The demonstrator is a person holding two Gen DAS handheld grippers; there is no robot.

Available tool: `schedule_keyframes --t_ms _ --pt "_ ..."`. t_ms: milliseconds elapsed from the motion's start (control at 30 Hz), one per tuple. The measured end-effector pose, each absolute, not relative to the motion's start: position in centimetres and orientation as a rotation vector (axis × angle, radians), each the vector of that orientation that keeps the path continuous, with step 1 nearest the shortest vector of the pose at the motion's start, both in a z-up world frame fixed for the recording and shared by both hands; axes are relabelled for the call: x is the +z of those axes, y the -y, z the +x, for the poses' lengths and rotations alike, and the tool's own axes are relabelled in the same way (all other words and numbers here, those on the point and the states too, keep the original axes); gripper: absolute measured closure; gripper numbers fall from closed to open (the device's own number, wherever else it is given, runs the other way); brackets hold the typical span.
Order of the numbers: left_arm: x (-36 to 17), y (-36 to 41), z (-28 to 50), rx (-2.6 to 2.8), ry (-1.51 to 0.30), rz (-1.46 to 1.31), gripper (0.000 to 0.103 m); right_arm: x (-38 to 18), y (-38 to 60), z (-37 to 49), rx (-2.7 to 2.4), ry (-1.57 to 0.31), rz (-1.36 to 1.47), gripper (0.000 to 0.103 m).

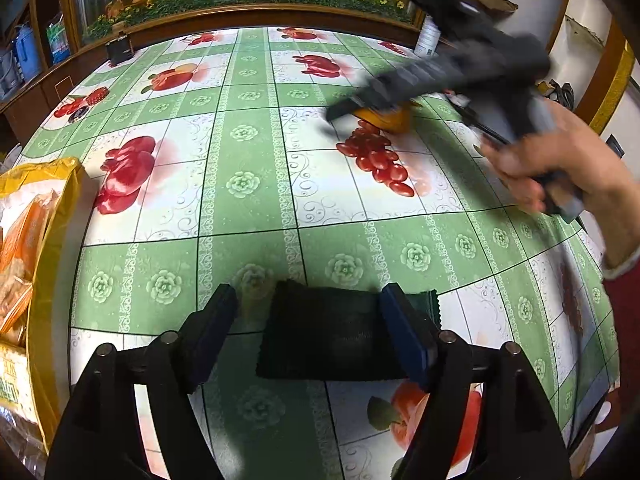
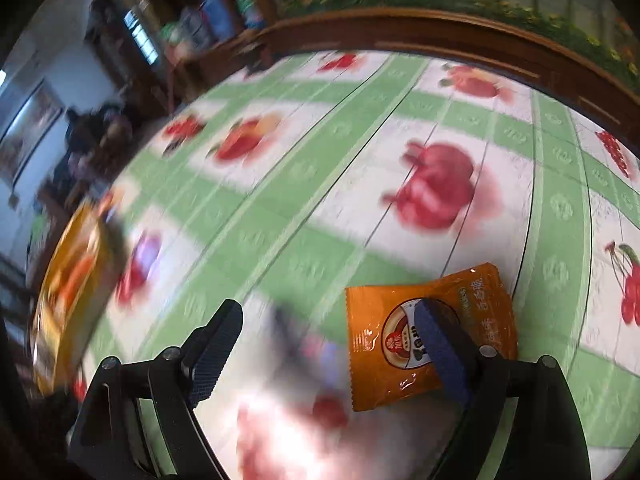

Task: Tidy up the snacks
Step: 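Grasp the dark green bar with the left tool while the right tool grasps the orange bag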

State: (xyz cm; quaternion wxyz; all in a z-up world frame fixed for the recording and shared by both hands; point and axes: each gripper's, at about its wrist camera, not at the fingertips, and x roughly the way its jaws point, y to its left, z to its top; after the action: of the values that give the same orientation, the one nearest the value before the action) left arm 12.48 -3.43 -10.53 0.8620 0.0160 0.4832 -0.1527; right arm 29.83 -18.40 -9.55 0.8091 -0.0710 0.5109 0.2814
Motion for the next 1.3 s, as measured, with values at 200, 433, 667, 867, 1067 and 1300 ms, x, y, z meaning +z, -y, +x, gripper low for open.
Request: schedule_keyframes --t_ms 200,433,667,867,1067,1300 --pt "-10.3 2.0 11.4 -0.306 -1.045 -0.028 0.029 -6.8 21.5 21.9 0.542 -0.995 -0.163 0.014" --pt "-10.1 -0.8 9.8 -0.247 -1.075 -0.234 0.029 -7.1 28.0 21.0 0.236 -0.937 0.215 0.012" --pt "-10.0 -0.6 8.9 -0.106 -1.092 -0.361 0.029 -10.2 24.2 25.2 0.163 -1.007 -0.011 0.01" --pt "-10.2 1.0 9.1 0.123 -1.107 -0.437 0.018 -10.9 23.7 24.6 0.154 -0.982 -0.064 0.009" --pt "-11.8 5.9 11.5 0.261 -1.124 -0.147 0.0 -11.0 23.2 24.8 0.154 -0.986 -0.061 0.004" --pt "-10.7 5.0 9.7 -0.026 -1.062 0.028 0.046 -10.8 23.0 23.0 0.231 -0.966 -0.117 0.015"
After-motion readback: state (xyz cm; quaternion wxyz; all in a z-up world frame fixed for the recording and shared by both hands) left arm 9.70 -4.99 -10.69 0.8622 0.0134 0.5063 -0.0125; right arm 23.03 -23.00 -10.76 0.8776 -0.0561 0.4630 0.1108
